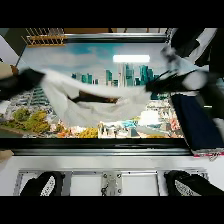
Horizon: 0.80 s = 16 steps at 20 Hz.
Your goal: Fold the clothes and pants, and hang the long-sleeved shirts on hangers.
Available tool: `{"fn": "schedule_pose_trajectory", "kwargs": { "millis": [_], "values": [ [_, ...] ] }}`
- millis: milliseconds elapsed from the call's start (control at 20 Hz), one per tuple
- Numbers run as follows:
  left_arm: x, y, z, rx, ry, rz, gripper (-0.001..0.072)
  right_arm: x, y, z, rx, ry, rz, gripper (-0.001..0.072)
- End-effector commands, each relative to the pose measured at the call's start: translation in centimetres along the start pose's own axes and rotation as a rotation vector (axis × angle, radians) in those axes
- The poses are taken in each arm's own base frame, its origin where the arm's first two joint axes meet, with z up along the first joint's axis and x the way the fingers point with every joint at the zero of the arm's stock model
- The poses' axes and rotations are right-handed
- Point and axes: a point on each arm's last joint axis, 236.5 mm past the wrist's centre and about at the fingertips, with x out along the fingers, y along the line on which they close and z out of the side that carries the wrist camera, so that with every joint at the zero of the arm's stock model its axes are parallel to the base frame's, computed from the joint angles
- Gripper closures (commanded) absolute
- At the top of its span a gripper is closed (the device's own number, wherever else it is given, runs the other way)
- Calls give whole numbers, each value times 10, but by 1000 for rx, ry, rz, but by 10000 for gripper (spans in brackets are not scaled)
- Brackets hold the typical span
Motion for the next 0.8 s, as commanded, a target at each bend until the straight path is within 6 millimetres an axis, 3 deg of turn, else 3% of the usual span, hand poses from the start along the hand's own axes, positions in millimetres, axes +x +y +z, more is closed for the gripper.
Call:
{"fn": "schedule_pose_trajectory", "kwargs": {
  "millis": [0,150,250,400,550,650,750],
  "values": [
    [-104,-85,58,174,-279,-92,701,-151,13,61,-88,-317,-59,701],
    [-171,-130,64,268,-426,-143,701,-233,35,63,-130,-498,-58,701],
    [-204,-151,62,310,-492,-169,701,-267,44,56,-134,-569,-53,701],
    [-237,-172,56,339,-553,-199,701,-298,50,47,-115,-635,-48,701],
    [-241,-177,49,333,-524,-206,701,-310,48,42,-89,-658,-60,701],
    [-222,-167,40,306,-426,-188,701,-306,47,39,-67,-639,-54,701],
    [-189,-146,27,271,-271,-149,701,-293,44,40,-31,-600,-49,701]
  ]
}}
